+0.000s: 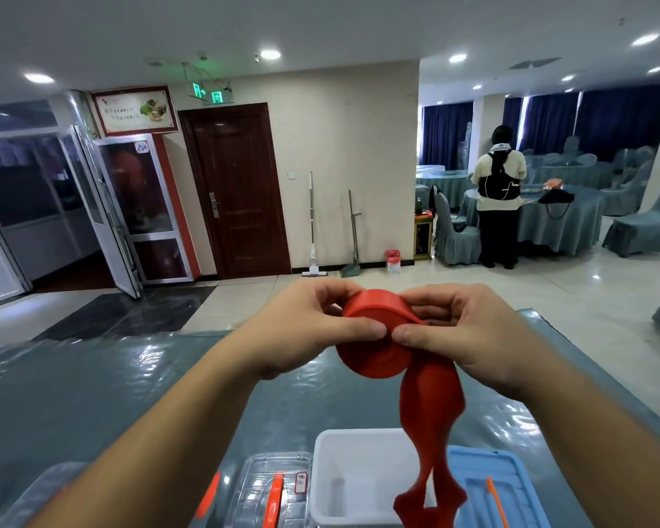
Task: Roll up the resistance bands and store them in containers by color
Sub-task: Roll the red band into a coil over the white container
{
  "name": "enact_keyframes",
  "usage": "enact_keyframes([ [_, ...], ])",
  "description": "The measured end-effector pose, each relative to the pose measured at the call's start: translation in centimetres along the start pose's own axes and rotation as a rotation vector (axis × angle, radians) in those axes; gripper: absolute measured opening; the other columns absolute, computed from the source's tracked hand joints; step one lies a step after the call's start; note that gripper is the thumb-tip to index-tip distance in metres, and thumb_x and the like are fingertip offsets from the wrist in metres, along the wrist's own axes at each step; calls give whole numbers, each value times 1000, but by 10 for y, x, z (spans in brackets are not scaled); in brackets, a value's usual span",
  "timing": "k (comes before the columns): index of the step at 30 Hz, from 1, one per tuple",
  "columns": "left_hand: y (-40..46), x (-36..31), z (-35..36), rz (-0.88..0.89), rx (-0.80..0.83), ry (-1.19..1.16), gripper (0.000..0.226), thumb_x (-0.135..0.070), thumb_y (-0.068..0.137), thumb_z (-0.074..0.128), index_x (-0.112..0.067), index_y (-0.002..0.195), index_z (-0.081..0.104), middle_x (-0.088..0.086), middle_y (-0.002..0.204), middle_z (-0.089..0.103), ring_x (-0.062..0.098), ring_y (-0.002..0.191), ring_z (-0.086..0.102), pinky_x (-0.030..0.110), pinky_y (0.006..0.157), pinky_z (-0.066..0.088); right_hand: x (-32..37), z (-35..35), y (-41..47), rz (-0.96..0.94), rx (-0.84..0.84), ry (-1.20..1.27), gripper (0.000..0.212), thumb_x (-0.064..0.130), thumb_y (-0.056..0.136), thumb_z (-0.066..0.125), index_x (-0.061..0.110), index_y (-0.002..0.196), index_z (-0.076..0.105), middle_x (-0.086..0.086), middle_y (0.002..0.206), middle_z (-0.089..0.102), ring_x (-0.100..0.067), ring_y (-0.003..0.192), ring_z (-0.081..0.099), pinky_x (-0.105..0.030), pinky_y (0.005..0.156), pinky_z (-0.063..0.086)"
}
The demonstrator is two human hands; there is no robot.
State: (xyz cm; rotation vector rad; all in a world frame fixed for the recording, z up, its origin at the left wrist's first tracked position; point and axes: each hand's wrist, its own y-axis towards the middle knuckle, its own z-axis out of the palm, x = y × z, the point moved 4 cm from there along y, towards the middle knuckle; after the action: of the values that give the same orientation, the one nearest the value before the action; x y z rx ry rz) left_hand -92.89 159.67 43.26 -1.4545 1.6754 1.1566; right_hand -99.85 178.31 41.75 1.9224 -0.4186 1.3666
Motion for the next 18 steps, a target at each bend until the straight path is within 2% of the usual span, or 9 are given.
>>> enact_keyframes([
  [3,-1,3,3,-11,-69,-238,43,-22,72,86,-11,112,76,16,106,78,23,93,76,29,82,62,-3,1,0,3,18,140,32,29,78,81,29,110,80,-6,111,80,-21,105,76,-21,85,59],
  [5,-1,6,6,-34,-92,-320,47,-22,71,86,-8,115,74,20,110,76,25,94,76,32,82,63,-5,0,1,16,3,163,36,32,76,81,25,111,80,-8,109,80,-26,103,77,-24,83,60],
  [8,0,4,8,-35,-38,-245,44,-21,76,90,-16,116,73,14,112,77,25,96,75,29,80,61,-7,-3,5,35,17,113,34,22,77,84,21,111,80,-9,106,81,-27,101,78,-27,83,62],
  [11,3,1,6,-52,-24,-126,38,-31,74,91,-22,108,76,5,103,78,21,94,75,28,81,61,-9,-1,8,19,47,11,32,13,80,85,19,111,80,-6,106,81,-23,101,78,-27,85,61],
  [15,4,5,7,-93,-78,-269,45,-31,72,81,-10,112,75,8,98,76,17,85,73,27,71,61,-16,0,10,14,19,71,31,22,82,81,22,113,79,-6,109,81,-22,104,77,-24,86,59],
  [18,2,7,12,-117,-74,-326,44,-33,77,77,-8,113,74,10,98,78,15,83,73,23,67,59,-22,-3,8,49,32,122,30,26,86,77,23,115,78,-8,110,80,-24,104,77,-30,89,61],
])
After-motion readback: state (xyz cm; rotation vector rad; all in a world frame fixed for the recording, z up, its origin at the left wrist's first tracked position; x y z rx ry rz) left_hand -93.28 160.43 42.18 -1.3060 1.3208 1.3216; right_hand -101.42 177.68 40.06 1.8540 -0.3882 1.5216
